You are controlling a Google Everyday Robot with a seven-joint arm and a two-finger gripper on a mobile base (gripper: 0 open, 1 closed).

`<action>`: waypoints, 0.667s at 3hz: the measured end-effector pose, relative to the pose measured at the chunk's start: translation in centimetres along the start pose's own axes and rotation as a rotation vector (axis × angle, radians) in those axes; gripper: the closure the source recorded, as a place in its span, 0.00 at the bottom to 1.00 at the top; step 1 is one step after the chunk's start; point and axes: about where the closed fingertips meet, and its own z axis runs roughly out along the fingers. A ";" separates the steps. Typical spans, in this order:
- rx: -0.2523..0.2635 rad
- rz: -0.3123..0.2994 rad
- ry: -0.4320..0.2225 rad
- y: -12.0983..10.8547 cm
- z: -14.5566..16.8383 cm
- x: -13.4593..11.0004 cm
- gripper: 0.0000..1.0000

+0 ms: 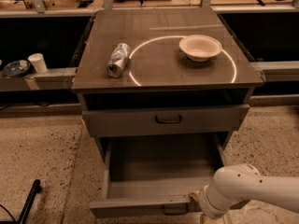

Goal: Open middle drawer

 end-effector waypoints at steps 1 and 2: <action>-0.021 -0.014 0.002 1.4 -0.5 -0.5 0.38; 0.035 -0.017 -0.037 0.1 -2.7 -1.6 0.13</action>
Offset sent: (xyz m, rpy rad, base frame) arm 0.0066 0.0076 0.0425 0.0631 -0.0624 -0.0082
